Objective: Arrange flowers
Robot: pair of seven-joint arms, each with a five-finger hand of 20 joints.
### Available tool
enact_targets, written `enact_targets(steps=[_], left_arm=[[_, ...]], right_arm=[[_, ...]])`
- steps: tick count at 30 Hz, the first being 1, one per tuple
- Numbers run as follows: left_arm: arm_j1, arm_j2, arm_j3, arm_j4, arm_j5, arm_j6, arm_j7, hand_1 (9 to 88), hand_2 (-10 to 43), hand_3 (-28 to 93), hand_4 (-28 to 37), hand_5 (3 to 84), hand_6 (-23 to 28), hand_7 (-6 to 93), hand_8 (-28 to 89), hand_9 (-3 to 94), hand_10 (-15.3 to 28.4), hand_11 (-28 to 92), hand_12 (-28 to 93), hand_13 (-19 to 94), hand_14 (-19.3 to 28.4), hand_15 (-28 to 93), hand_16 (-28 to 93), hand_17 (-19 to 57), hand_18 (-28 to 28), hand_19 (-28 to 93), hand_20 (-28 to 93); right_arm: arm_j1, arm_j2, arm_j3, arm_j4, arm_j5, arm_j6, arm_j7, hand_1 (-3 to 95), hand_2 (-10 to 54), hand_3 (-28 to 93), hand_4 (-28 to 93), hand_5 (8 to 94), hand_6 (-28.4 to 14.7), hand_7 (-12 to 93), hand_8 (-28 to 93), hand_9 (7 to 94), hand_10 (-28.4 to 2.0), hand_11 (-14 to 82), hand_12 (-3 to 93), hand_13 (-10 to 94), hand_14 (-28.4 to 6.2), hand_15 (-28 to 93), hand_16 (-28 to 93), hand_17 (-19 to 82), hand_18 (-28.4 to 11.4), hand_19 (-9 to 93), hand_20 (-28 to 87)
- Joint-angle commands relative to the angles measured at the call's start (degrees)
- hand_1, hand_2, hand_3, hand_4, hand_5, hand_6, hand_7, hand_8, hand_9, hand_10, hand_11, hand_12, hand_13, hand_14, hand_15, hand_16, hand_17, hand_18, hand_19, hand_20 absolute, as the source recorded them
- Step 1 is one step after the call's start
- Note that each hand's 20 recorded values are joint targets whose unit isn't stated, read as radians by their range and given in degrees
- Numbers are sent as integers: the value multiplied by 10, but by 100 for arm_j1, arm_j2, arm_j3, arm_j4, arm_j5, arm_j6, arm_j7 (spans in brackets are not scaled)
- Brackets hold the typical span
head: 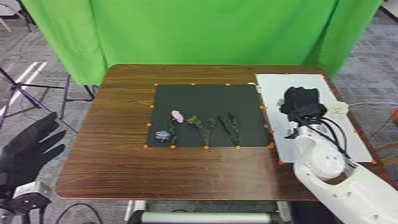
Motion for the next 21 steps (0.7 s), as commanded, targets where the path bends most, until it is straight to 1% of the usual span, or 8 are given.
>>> enact_targets(steps=[1,2,5,6,13,14,18,21], left_arm=[[-53,50,10,-4,6,-20,-105,236,-15,699,-264,216,5,178,-95,171,85,95,199,126,115,162,77,-126,177,344,98],[-51,54,26,-5,7,-3,-82,236,-16,700,-264,216,5,178,-95,171,85,95,199,126,115,162,77,-126,177,343,97],[-69,71,43,3,1,-11,-90,236,-16,700,-264,217,5,178,-95,171,86,95,199,126,115,161,77,-126,177,344,97],[-72,79,56,1,2,2,-91,236,-15,699,-264,217,5,178,-95,171,86,95,199,126,115,161,77,-126,177,344,97],[-38,64,56,-7,1,30,-76,235,-16,700,-263,217,5,177,-95,171,86,96,199,126,116,162,78,-126,177,343,97],[-14,54,51,-16,1,20,-73,235,-16,699,-263,217,5,177,-95,171,87,96,199,126,116,162,77,-126,177,343,97],[-93,112,77,23,5,-6,-91,236,-16,699,-264,217,6,176,-95,171,87,95,199,126,116,164,78,-126,177,343,98],[-83,104,79,19,7,5,-85,236,-15,698,-263,217,6,176,-94,171,87,95,199,126,116,163,77,-126,177,343,98]], right_arm=[[1479,-1162,-1114,50,82,-231,-556,485,-95,830,-283,748,29,421,-22,892,-54,208,478,827,-23,542,295,285,-191,783,497],[1620,-1269,-1260,124,109,-237,-617,485,-95,830,-283,748,29,421,-23,892,-55,208,476,827,-23,543,295,285,-191,782,497],[1876,-1548,-1514,284,189,-454,-789,482,-95,834,-283,748,30,423,-24,891,-56,209,477,822,-25,547,296,283,-192,781,497],[1907,-1619,-1520,283,220,-666,-853,481,-95,836,-282,748,30,424,-24,891,-57,209,476,820,-25,548,296,281,-192,780,498],[2086,-1926,-1650,445,507,-1411,-1068,477,-95,838,-281,746,30,427,-29,884,-59,206,478,806,-28,555,300,272,-189,775,498],[2095,-1971,-1678,508,491,-1417,-1085,477,-95,837,-281,746,30,426,-30,884,-59,204,478,805,-28,556,301,271,-189,774,498],[2152,-2081,-1764,669,488,-1628,-1082,476,-95,835,-280,744,31,428,-31,883,-58,202,479,798,-29,556,305,268,-189,772,498],[2207,-2174,-1878,798,440,-1730,-1067,475,-95,834,-281,744,33,429,-34,882,-57,200,479,793,-29,557,310,264,-190,770,499]])
